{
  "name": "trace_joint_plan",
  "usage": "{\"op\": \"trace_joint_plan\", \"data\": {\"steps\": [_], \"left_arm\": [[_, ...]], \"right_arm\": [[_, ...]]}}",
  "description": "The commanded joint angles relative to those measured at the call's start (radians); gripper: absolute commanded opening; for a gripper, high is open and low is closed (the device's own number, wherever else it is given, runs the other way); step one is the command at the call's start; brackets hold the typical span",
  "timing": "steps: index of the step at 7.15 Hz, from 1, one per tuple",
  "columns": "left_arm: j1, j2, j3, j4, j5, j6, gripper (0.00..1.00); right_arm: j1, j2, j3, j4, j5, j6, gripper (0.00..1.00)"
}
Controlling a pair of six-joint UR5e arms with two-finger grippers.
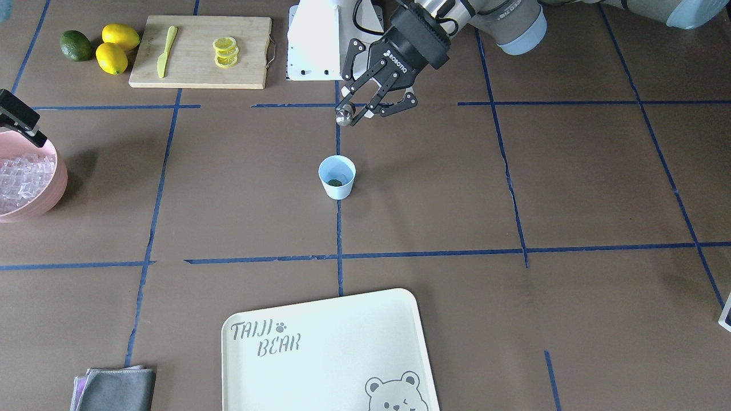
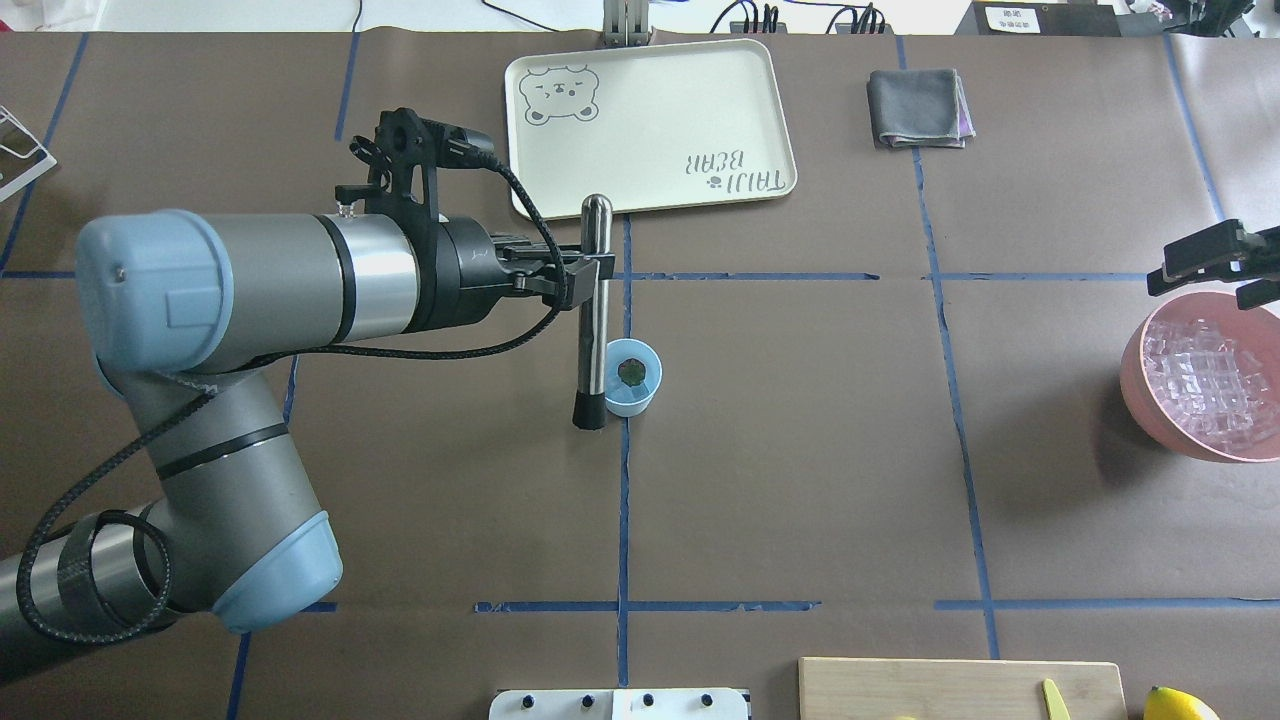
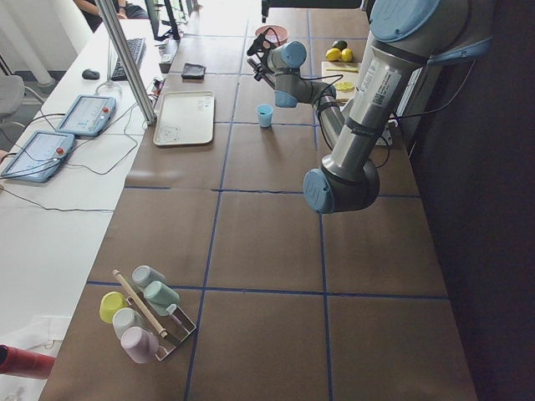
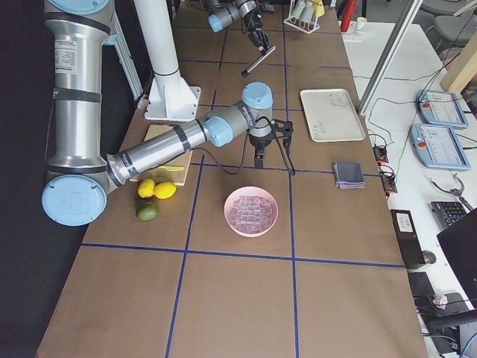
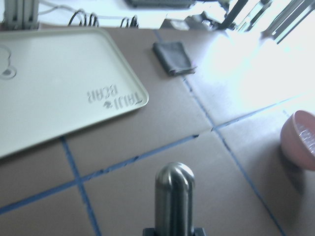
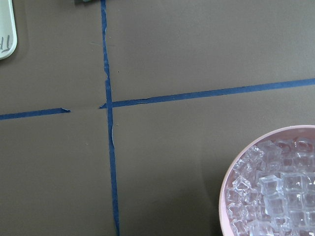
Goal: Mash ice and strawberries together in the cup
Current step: 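Lift the muddler with the left gripper and carry it over the blue cup, then press the muddler down into the blue cup with the left gripper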
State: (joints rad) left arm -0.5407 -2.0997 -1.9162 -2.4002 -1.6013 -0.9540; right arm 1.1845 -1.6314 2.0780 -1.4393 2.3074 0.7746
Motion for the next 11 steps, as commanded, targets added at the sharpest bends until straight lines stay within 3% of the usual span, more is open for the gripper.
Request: {"op": "trace_joint_plan", "data": {"steps": [1,3,6,11], "left_arm": [[0.068,0.006,0.006,-0.130,0.230,0.236,0.03],[0.191,-0.009,0.151,-0.291,0.523,0.368,0.02],[0.237,-0.011,0.199,-0.312,0.587,0.448,0.02],[0.265,-0.046,0.244,-0.313,0.590,0.446,0.02]], "right_arm": [[0.006,-0.001,0.005,-0.001,0.003,0.000,0.99],[0.004,-0.001,0.005,-0.001,0.003,0.000,0.99],[0.006,0.001,0.013,-0.001,0.003,0.000,0.99],[0.009,-0.002,0.019,-0.001,0.004,0.000,0.99]]}}
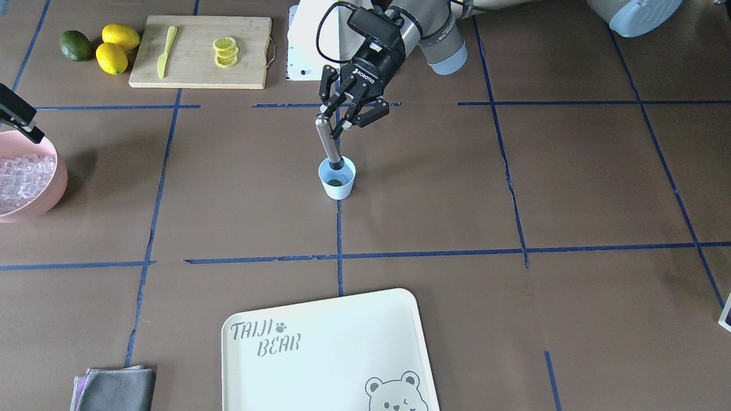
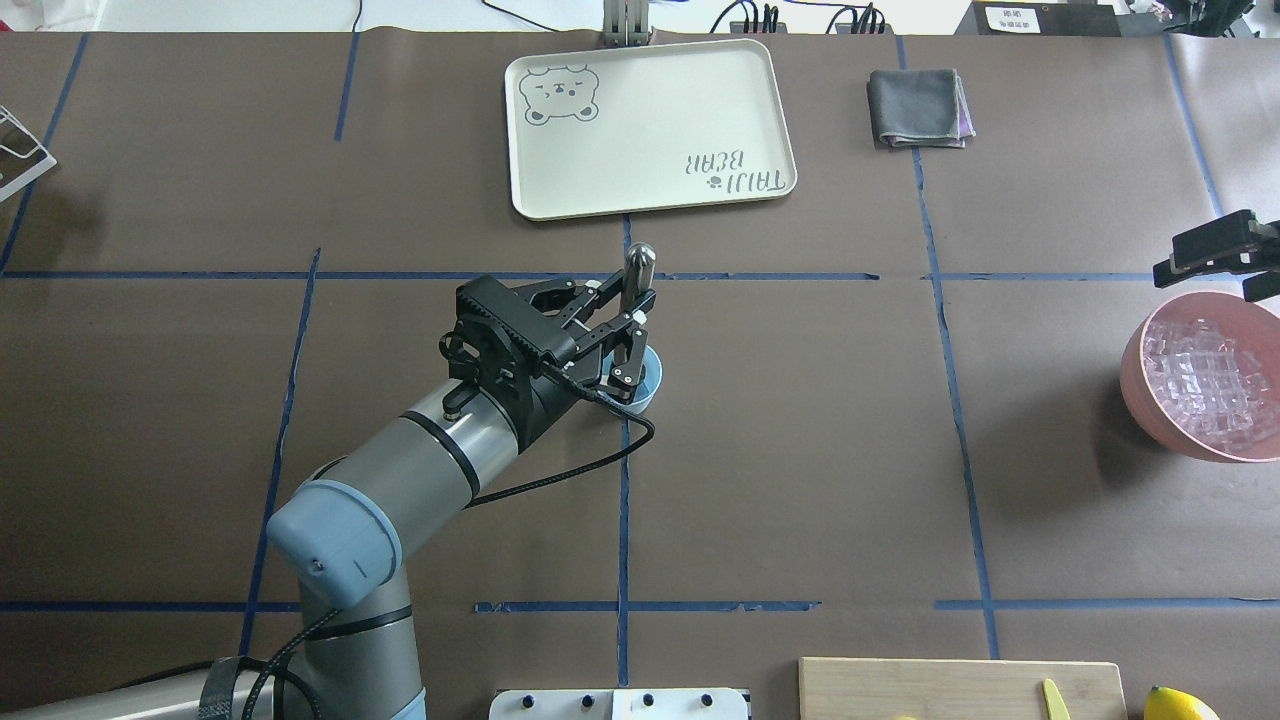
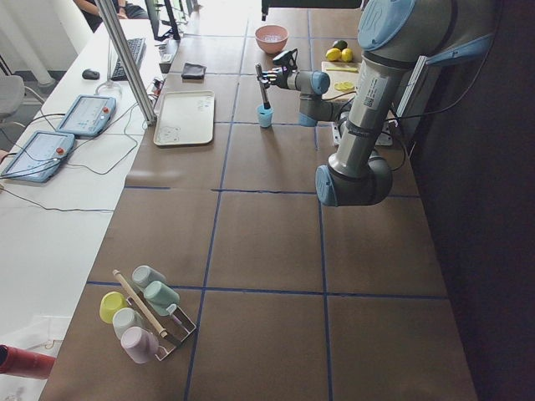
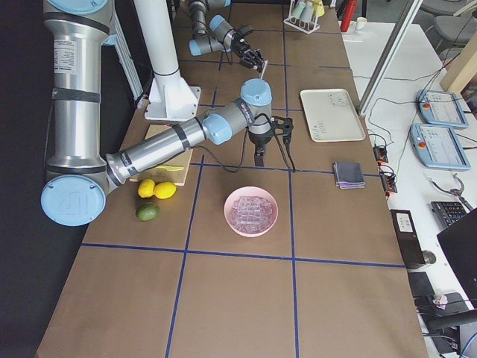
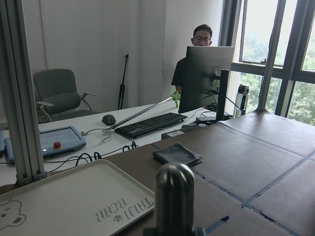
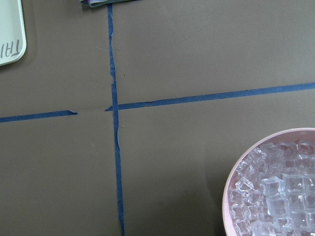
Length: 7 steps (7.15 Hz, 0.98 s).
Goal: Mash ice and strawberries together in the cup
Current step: 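Press the muddler down into the blue cup with the left gripper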
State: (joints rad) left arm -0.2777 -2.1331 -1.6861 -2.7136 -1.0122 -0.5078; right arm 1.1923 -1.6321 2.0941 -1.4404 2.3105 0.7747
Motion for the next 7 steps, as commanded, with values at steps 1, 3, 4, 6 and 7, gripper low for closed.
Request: {"op": "trace_joint_plan", "data": {"steps": [1,3,4,6,7], "left_arm": [[0.000,-0.011,0.025,-0.002,0.001,0.000,0.02],[0.011,-0.008,0.046,-0.006,0.001,0.000,0.02],[0.015,-0.005,0.058,-0.024,0.001,0.000,0.02],[0.022,-0.002,0.069,-0.026,0.001,0.000,0.02],[0.022,-0.004,0.069,-0.028,0.001,0.000,0.02]], "right_arm": [[0.000,-0.002,0.004,-0.002,0.001,0.000,0.99],[0.000,-0.002,0.003,-0.003,0.001,0.000,0.99],[0.000,-0.002,0.001,-0.003,0.001,0.000,0.99],[0.000,-0.002,-0.003,-0.003,0.001,-0.002,0.99],[0.000,-0.002,-0.003,-0.005,0.001,-0.002,0.99]]}}
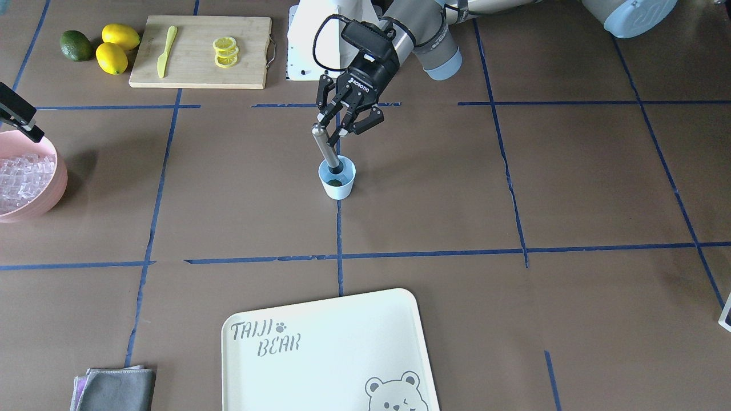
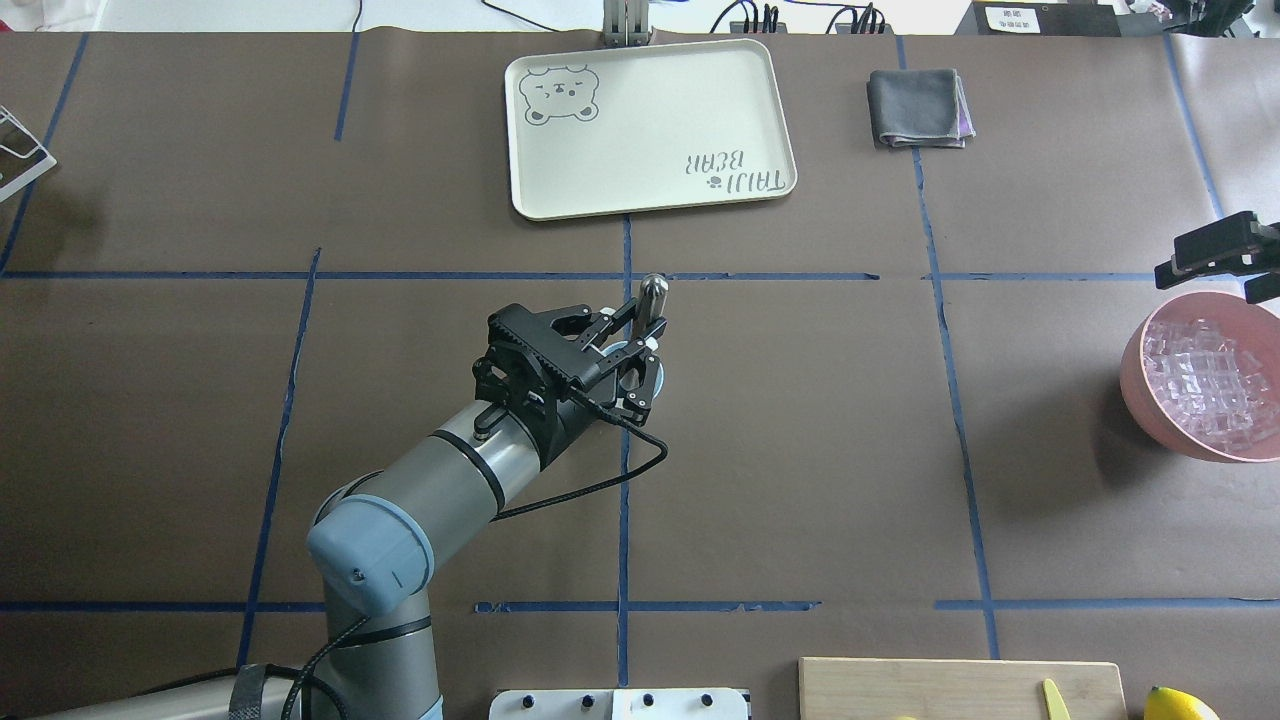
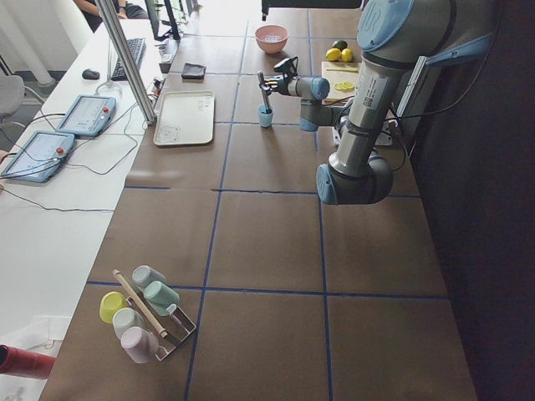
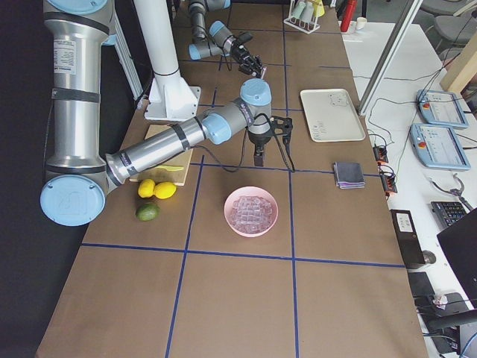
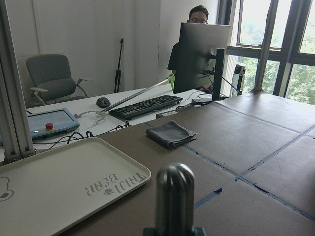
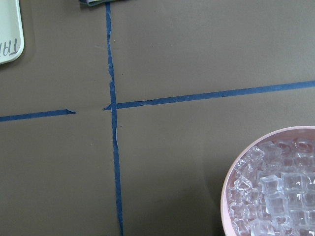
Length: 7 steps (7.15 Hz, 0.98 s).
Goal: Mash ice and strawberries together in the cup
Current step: 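Press the muddler down into the blue cup with the left gripper, then lift the muddler out of the cup and carry it back with the left gripper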
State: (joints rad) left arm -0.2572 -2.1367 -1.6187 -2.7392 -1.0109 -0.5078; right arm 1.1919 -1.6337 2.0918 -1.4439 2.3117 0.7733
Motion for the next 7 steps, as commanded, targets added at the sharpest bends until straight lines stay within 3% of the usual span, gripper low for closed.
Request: {"op": "trace_joint_plan", "data": {"steps": [1,4,5,7], "left_arm": [[0.001,-0.008,-0.006,-0.002,-0.002,0.000,0.01],[-0.008,-0.064,-0.050,0.015,-0.011,0.104,0.00],[-0.031,-0.066,-0.076,0.068,-0.015,0.107,0.00],[-0.120,-0.069,-0.166,0.282,-0.116,0.062,0.00]], "right_arm": [[0.000,0.000,-0.001,-0.001,0.000,0.000,0.99],[0.000,0.000,-0.002,-0.001,0.000,0.000,0.99],[0.000,-0.002,-0.003,-0.001,0.000,0.000,0.99],[0.000,-0.005,-0.003,-0.001,0.000,0.001,0.99]]}}
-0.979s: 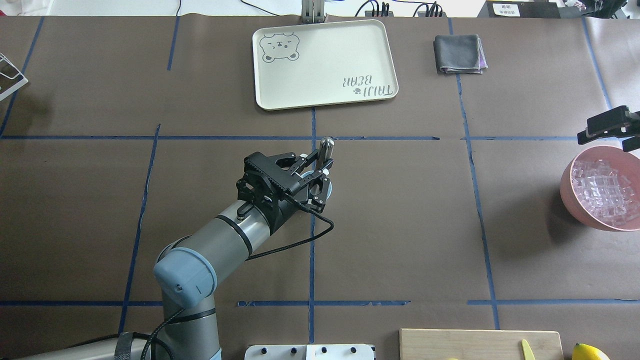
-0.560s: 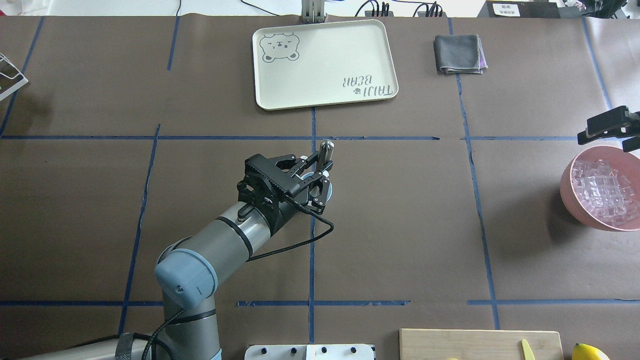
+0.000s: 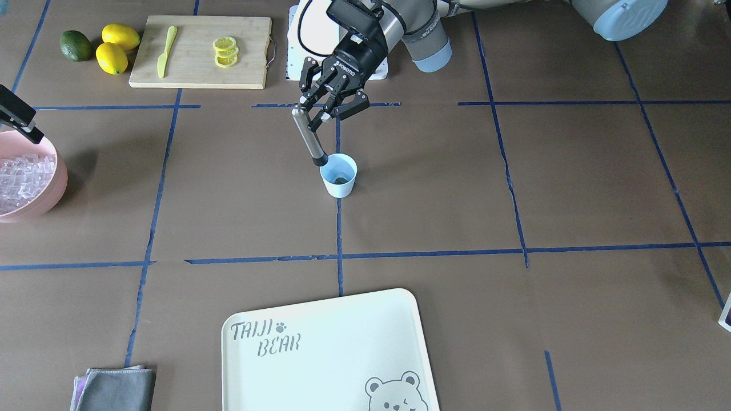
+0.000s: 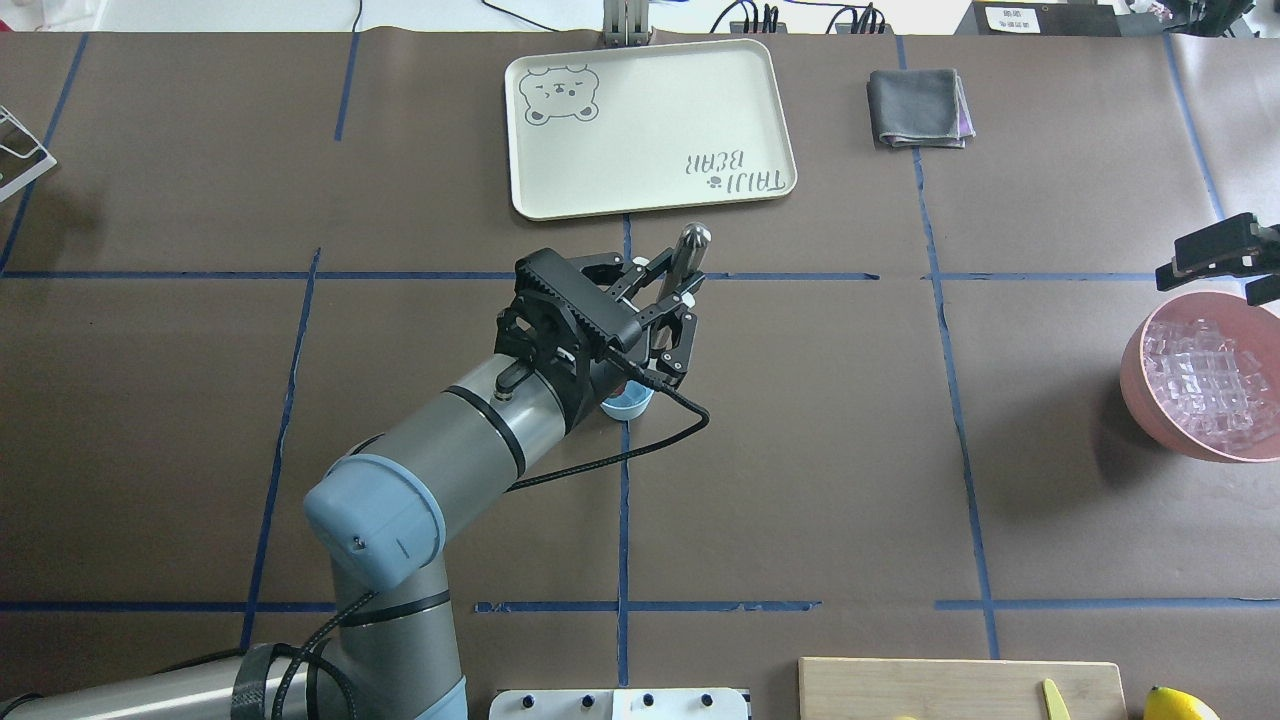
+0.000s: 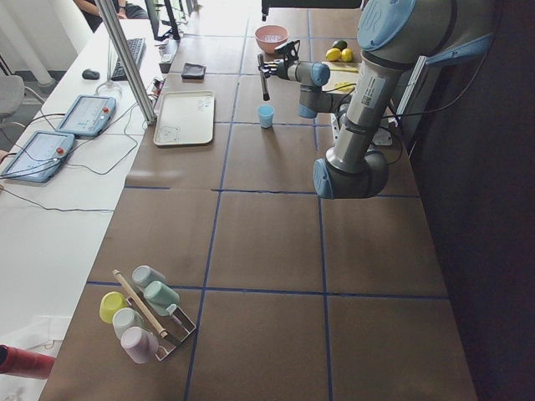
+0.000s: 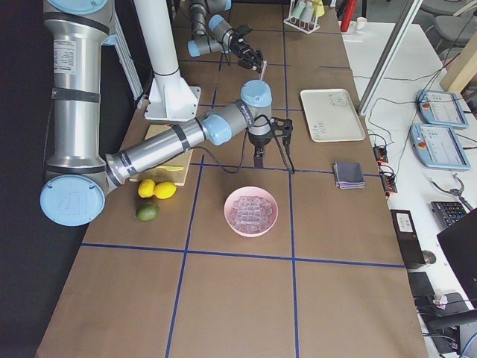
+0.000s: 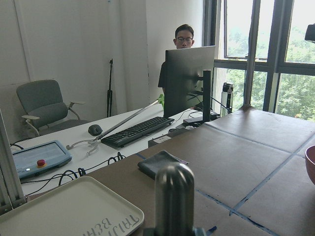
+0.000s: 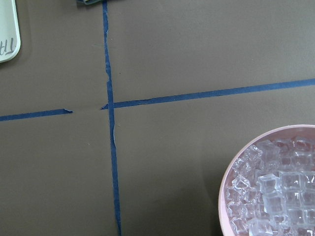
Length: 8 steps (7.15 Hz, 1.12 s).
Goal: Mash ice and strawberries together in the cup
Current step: 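Lift the muddler out of the cup and carry it back with the left gripper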
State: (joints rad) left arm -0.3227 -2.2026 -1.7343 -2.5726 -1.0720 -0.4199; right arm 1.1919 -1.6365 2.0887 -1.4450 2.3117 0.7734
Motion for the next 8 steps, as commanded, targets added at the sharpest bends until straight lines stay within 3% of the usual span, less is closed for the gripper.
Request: {"op": "trace_joint_plan", "data": {"steps": [1,4,5,6,7,8], "left_arm": [[-0.102,-0.002,-0.062,0.177,-0.115,-0.078,0.00],[-0.226,0.113,-0.115,0.294,-0.267,-0.134,0.00],[-0.307,0.150,-0.132,0.340,-0.408,-0.135,0.00],[-0.347,0.255,-0.186,0.365,-0.448,-0.135,0.00],[-0.395,0.342,-0.252,0.467,-0.451,-0.135,0.00],[-0.502,0.363,-0.304,0.653,-0.589,-0.129,0.00]], "right_arm": [[0.000,-0.006,0.001,0.000,-0.002,0.001,1.00],[0.000,-0.011,-0.002,0.000,-0.006,0.001,0.99],[0.000,-0.011,-0.001,0.000,-0.006,0.003,0.99],[0.000,-0.011,-0.002,0.000,-0.008,0.003,1.00],[0.000,-0.011,-0.002,0.000,-0.009,0.003,0.99],[0.000,-0.011,-0.001,0.000,-0.009,0.004,0.99]]}}
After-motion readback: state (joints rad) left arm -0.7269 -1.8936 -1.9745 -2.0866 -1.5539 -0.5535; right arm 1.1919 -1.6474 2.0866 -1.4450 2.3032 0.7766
